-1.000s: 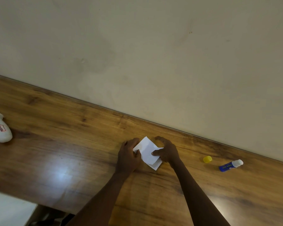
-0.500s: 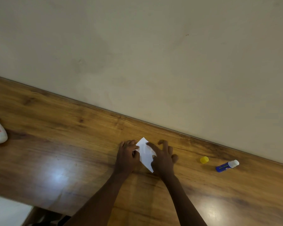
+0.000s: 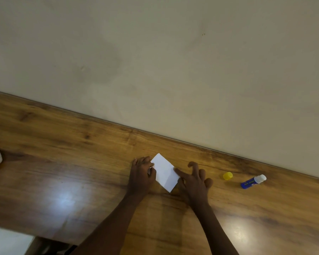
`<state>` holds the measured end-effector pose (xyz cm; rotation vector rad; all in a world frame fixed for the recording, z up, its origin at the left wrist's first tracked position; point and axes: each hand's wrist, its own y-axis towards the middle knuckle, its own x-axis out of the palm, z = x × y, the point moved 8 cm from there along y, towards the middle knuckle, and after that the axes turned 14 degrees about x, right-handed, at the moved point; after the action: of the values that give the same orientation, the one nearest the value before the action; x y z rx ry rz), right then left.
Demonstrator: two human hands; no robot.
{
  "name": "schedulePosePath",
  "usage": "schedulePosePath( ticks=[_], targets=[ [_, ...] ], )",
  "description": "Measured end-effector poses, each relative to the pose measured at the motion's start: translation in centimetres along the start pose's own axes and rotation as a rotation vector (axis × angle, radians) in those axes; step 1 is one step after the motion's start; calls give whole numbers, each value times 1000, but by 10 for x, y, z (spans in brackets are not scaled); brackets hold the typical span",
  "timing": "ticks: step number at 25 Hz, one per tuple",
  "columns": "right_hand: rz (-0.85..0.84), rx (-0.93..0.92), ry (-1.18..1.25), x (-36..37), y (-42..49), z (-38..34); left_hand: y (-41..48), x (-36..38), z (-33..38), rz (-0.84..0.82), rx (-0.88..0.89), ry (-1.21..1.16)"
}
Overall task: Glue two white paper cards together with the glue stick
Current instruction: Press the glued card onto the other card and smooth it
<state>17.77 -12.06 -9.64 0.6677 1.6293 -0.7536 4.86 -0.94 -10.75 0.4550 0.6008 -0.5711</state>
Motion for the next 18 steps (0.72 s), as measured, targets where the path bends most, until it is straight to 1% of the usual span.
schedulePosePath(
  ticks=[2,3,7,10,14,18],
  targets=[
    [5,48,36,0,-12,15,0,0,-1,6,-13,-3],
    [-4,43,50,2,-18,15,0,-1,0,5,-20,-9],
    [-25,-119,56,14,-49,-13,0,-3,0,5,-50,-26],
    [-7,-131,64,12,-49,-15,1,-4,-1,2,-67,-33],
    [-81,-244,23,18,-39,-38,1,-6,-1,5,-68,-58],
    [-112,-277,19,20,-22,-60,1,-6,-1,0,-47,-76]
  ],
)
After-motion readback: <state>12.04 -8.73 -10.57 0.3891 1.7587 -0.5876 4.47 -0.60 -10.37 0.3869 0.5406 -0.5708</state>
